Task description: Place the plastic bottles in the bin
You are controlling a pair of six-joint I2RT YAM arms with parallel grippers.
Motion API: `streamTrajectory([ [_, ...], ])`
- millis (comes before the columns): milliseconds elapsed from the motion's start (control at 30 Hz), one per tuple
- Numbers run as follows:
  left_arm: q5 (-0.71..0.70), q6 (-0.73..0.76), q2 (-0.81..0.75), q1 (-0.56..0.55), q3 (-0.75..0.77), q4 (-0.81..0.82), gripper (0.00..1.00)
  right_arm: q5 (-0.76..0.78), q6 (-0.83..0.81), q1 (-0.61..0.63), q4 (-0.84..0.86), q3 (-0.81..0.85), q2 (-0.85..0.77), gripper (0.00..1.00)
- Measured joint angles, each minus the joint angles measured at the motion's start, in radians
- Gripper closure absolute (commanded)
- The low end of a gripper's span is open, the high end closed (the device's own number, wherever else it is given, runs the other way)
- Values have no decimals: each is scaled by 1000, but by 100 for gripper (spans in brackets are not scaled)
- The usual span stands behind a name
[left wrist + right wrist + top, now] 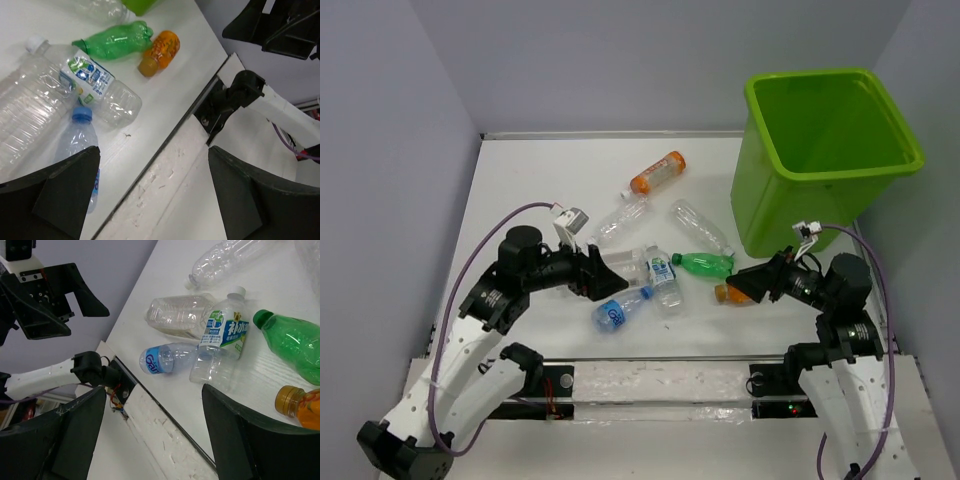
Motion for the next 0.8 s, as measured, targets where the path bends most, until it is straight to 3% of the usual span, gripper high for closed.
streamTrajectory([
  [133, -127, 27, 58, -136, 75, -107, 1, 3, 7, 16, 34, -61, 20, 17],
  [300, -385, 21, 124, -268, 137, -251, 1, 60, 6, 97, 43, -101, 69, 17],
  [533, -647, -55, 270, -471, 137, -365, 1, 224, -1, 335, 87, -101, 145, 17],
  [800, -785, -78, 422, -552, 137, -376, 1, 329, -7, 415, 140, -139, 175, 17],
])
